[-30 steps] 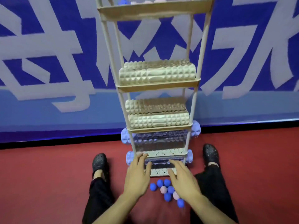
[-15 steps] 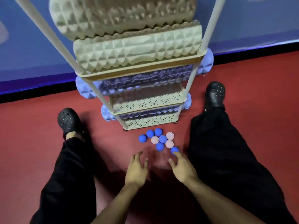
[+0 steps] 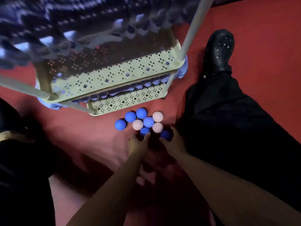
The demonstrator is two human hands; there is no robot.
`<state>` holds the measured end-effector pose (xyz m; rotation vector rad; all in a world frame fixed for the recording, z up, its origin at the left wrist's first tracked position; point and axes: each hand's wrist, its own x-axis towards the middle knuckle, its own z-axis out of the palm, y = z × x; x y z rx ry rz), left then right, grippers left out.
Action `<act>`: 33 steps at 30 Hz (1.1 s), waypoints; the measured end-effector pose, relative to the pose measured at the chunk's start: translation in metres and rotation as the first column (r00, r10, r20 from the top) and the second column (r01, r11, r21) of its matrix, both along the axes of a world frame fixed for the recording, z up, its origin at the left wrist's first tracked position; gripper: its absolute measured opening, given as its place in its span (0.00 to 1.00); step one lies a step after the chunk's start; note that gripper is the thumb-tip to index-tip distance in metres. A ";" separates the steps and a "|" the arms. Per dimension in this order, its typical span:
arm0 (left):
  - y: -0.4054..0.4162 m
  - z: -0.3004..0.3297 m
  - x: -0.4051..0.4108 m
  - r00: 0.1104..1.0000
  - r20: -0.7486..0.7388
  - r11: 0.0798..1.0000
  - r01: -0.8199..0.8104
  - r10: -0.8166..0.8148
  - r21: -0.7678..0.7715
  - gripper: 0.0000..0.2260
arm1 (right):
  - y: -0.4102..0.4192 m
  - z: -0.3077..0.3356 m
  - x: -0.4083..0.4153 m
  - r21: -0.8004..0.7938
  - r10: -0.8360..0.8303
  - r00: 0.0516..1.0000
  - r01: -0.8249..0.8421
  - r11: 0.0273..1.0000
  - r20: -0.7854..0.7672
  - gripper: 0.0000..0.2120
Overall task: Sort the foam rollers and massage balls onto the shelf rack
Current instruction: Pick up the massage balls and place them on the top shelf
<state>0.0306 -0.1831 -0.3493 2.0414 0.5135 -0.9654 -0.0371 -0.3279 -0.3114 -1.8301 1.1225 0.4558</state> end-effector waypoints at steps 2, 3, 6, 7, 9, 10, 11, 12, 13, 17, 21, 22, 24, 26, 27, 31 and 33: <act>-0.009 0.004 0.005 1.000 0.017 0.999 0.010 -0.011 0.034 0.38 | -0.006 -0.006 0.000 -0.027 0.031 0.998 -0.033 0.999 -0.046 0.36; -0.013 0.007 0.007 1.000 0.026 0.999 0.009 -0.010 0.037 0.40 | -0.007 -0.008 -0.001 -0.046 0.070 0.994 -0.073 0.996 -0.079 0.34; -0.010 0.016 0.005 1.000 0.003 0.999 0.003 -0.003 0.054 0.33 | -0.006 -0.013 -0.003 -0.089 0.166 0.973 -0.182 0.979 -0.158 0.27; -0.007 0.021 0.004 1.000 0.002 0.999 -0.007 0.007 0.053 0.28 | -0.004 -0.013 -0.003 -0.094 0.175 0.971 -0.191 0.977 -0.163 0.26; 0.005 0.028 0.000 0.999 0.007 0.999 -0.046 0.046 0.020 0.23 | -0.001 -0.010 -0.003 -0.082 0.180 0.970 -0.195 0.977 -0.161 0.23; 0.012 0.035 -0.002 0.998 0.005 0.998 -0.067 0.067 -0.009 0.21 | 0.001 -0.007 -0.004 -0.077 0.174 0.974 -0.187 0.979 -0.147 0.22; 0.020 0.044 -0.002 0.996 0.002 0.995 -0.087 0.087 -0.040 0.21 | 0.002 -0.002 -0.005 -0.071 0.159 0.980 -0.169 0.983 -0.120 0.21; 0.028 0.053 -0.001 0.994 0.008 0.992 -0.106 0.107 -0.071 0.22 | 0.006 0.003 -0.007 -0.055 0.128 0.988 -0.133 0.990 -0.082 0.20; 0.035 0.063 0.002 0.994 0.019 0.990 -0.110 0.112 -0.084 0.23 | 0.010 0.013 -0.007 -0.028 0.089 0.995 -0.090 0.996 -0.034 0.19; 0.054 0.136 0.018 0.990 0.064 0.979 -0.113 0.125 -0.167 0.18 | 0.030 0.069 0.000 0.062 0.001 0.988 -0.011 0.998 0.154 0.14; 0.072 0.225 0.024 0.970 0.191 0.966 -0.106 0.153 -0.234 0.14 | 0.038 0.154 0.010 0.115 0.004 0.951 -0.042 0.992 0.310 0.07; 0.076 0.247 0.025 0.960 0.236 0.964 -0.090 0.151 -0.248 0.14 | 0.038 0.175 0.011 0.093 0.022 0.928 -0.061 0.994 0.371 0.07; 0.082 0.295 0.027 0.935 0.328 0.964 -0.046 0.134 -0.263 0.15 | 0.038 0.224 0.013 0.088 0.026 0.876 -0.078 0.993 0.482 0.07; 0.087 0.347 0.030 0.885 0.449 0.964 0.002 0.122 -0.266 0.15 | 0.039 0.275 0.014 0.135 0.001 0.826 -0.093 0.986 0.563 0.05; 0.090 0.372 0.030 0.852 0.510 0.962 0.024 0.123 -0.271 0.16 | 0.040 0.298 0.015 0.118 0.010 0.807 -0.099 0.988 0.591 0.03; 0.101 0.478 0.024 0.715 0.686 0.955 0.093 0.133 -0.281 0.12 | 0.041 0.390 0.020 -0.006 0.097 0.689 -0.133 0.991 0.718 0.07; 0.105 0.527 0.018 0.649 0.746 0.946 0.127 0.147 -0.297 0.11 | 0.044 0.441 0.021 -0.062 0.152 0.626 -0.164 0.985 0.765 0.09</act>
